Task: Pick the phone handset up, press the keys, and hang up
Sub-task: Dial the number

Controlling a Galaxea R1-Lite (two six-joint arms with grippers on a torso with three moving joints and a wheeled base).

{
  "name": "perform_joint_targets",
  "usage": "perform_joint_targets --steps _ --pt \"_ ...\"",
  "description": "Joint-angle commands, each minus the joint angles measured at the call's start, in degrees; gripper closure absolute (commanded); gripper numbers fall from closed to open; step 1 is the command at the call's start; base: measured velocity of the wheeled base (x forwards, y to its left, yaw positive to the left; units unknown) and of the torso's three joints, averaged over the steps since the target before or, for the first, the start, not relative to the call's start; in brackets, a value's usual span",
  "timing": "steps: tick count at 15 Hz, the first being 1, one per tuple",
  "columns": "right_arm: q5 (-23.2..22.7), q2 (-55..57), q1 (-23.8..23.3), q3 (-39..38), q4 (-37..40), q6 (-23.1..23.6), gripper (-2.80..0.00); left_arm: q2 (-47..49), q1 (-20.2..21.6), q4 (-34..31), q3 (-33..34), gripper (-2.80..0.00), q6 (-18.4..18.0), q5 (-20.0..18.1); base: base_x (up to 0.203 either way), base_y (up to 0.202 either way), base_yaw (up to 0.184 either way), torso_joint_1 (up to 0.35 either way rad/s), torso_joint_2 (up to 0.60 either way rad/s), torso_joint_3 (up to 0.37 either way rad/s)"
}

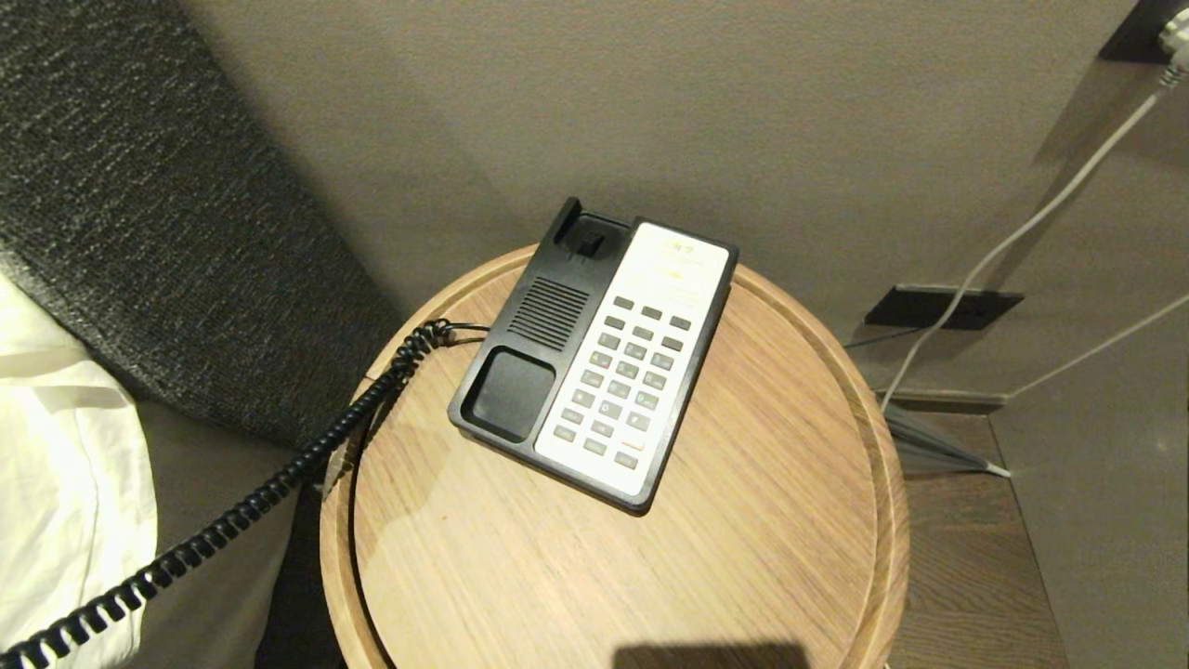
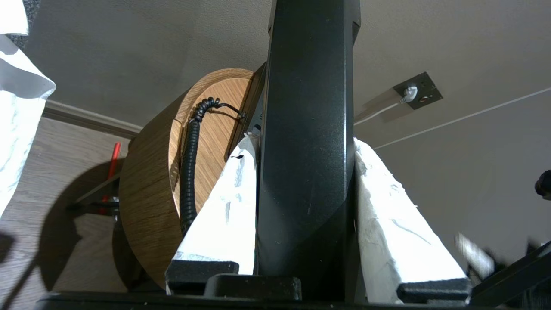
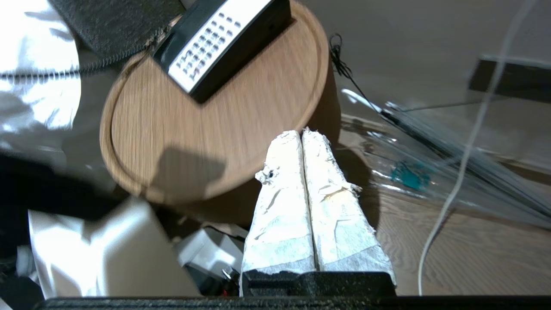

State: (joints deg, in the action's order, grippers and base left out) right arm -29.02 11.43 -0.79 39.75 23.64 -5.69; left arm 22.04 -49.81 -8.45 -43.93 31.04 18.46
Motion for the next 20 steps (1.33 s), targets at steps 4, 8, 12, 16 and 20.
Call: perform_joint_targets --steps 4,8,12,16,20 --pt "-3.10 41.37 1.05 6.74 -12.37 3.73 0.00 1.07 -0.02 0.10 -0.49 0.00 -0.70 0.26 0.000 0.000 0.000 0.000 0.00 0.000" --pt "1.92 62.10 15.60 19.75 -20.97 2.39 0.00 0.99 -0.02 0.14 -0.03 0.00 -0.71 0.25 0.000 0.000 0.000 0.000 0.00 0.000" --pt "14.38 75.29 35.58 28.44 -27.58 -3.67 0.00 0.03 -0.04 0.10 1.11 0.00 -0.63 0.26 0.000 0.000 0.000 0.000 0.00 0.000" --pt "24.12 81.12 43.01 31.70 -30.99 -5.89 0.00 -0.24 -0.11 0.10 1.31 0.00 -0.54 0.17 0.000 0.000 0.000 0.000 0.00 0.000" --pt "24.27 80.61 45.62 31.50 -30.59 -7.70 0.00 -0.39 -0.11 0.01 1.40 0.00 -0.54 0.14 0.000 0.000 0.000 0.000 0.00 0.000"
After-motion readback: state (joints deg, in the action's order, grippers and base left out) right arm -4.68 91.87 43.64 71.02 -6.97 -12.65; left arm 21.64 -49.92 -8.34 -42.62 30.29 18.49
